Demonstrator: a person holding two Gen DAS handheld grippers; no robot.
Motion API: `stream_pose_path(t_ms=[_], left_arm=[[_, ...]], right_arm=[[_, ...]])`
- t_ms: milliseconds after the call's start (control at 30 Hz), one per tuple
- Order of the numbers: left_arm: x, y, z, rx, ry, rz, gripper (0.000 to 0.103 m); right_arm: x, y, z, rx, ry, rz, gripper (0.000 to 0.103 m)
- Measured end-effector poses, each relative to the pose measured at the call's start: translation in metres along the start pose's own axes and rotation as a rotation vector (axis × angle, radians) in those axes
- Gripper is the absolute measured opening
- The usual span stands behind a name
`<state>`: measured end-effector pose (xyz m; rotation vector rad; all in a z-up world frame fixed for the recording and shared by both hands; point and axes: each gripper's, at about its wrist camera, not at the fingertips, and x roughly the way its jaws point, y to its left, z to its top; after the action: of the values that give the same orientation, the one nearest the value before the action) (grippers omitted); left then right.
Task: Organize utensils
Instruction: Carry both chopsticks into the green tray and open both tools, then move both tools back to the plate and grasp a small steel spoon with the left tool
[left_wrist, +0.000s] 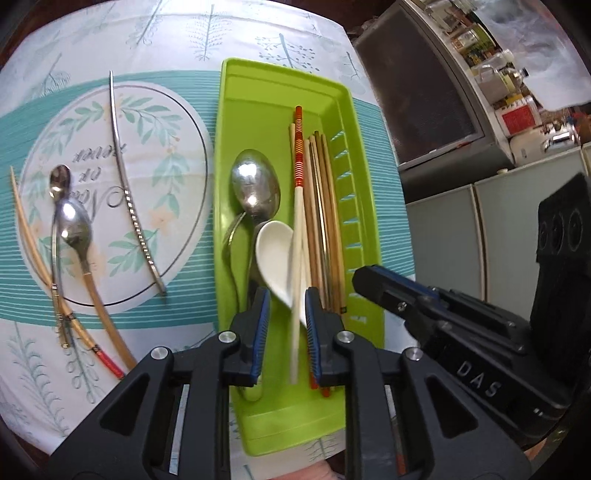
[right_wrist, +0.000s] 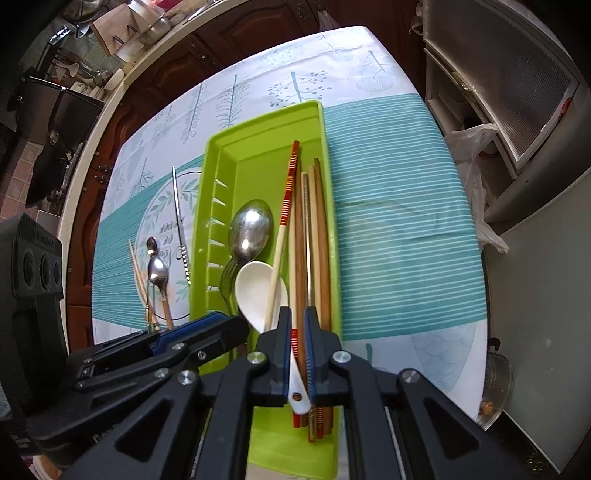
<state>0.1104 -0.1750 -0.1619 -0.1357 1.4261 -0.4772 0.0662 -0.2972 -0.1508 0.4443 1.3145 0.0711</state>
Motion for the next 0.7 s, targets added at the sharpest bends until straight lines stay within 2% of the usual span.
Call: stream_pose_path(t_ms=[400, 700], left_arm=[[-0.031, 0.000, -0.027, 0.112, -0.050, 0.142, 0.018], [-0.057, 0.035, -0.039, 0.081, -0.083, 0.170, 0.018]], right_arm=[[-0.007, 0.013, -0.022, 0.012, -0.033, 0.005, 0.007], [-0.010, 0.031, -0.042, 0.004, -0.035, 0.037, 0.007]])
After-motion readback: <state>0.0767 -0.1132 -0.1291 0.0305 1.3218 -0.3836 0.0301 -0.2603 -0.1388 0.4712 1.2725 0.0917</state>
